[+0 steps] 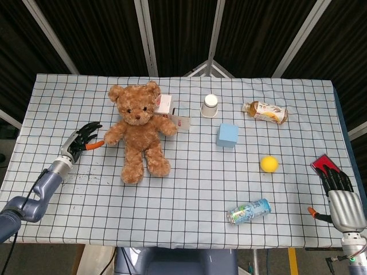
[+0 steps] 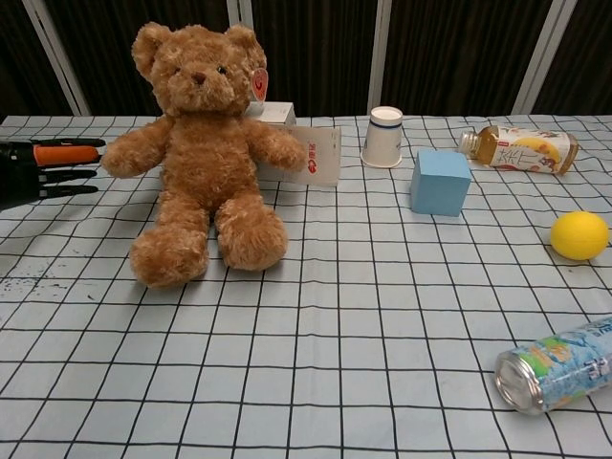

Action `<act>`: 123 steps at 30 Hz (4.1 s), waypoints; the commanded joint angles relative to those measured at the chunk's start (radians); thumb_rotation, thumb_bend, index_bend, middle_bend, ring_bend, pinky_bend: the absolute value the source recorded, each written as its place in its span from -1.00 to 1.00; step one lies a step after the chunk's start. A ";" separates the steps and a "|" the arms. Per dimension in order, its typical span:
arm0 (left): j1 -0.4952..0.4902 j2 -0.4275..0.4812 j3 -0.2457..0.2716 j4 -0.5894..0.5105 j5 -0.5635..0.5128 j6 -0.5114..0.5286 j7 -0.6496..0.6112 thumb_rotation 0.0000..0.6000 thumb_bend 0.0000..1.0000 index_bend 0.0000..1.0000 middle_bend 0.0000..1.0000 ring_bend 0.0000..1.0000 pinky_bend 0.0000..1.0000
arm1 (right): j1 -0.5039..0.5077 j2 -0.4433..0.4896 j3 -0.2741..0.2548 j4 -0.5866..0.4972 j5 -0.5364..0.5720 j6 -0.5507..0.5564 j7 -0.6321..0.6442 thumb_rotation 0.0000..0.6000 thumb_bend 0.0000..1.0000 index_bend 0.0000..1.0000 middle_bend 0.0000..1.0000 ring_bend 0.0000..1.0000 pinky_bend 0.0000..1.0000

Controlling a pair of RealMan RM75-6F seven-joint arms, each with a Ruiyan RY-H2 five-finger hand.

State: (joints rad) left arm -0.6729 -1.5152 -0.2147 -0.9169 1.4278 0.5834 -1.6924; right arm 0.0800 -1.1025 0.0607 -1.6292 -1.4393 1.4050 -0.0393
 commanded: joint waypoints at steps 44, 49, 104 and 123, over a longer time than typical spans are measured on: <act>-0.025 -0.093 -0.051 -0.030 -0.125 0.081 0.221 1.00 -0.24 -0.34 -0.49 -1.00 -0.85 | -0.010 0.014 0.003 -0.003 0.001 0.020 0.033 1.00 -0.74 -0.89 -0.96 -1.00 -1.00; -0.023 -0.104 -0.062 -0.024 -0.149 0.074 0.251 1.00 -0.06 -0.30 -0.37 -0.99 -0.85 | -0.010 0.016 0.004 -0.004 0.001 0.019 0.038 1.00 -0.74 -0.89 -0.96 -1.00 -1.00; -0.009 -0.108 -0.206 -0.157 -0.327 0.077 0.683 1.00 0.35 -0.01 -0.02 -0.80 -0.85 | -0.003 0.018 0.000 -0.005 0.007 -0.004 0.048 1.00 -0.74 -0.89 -0.96 -1.00 -1.00; -0.009 -0.163 -0.193 -0.007 -0.354 0.023 0.703 1.00 0.35 -0.03 -0.04 -0.80 -0.85 | 0.000 0.020 -0.003 -0.013 0.009 -0.010 0.041 1.00 -0.74 -0.89 -0.96 -1.00 -1.00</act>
State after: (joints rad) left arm -0.6795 -1.6743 -0.4045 -0.9277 1.0773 0.6087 -0.9930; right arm 0.0795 -1.0822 0.0582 -1.6425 -1.4300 1.3953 0.0017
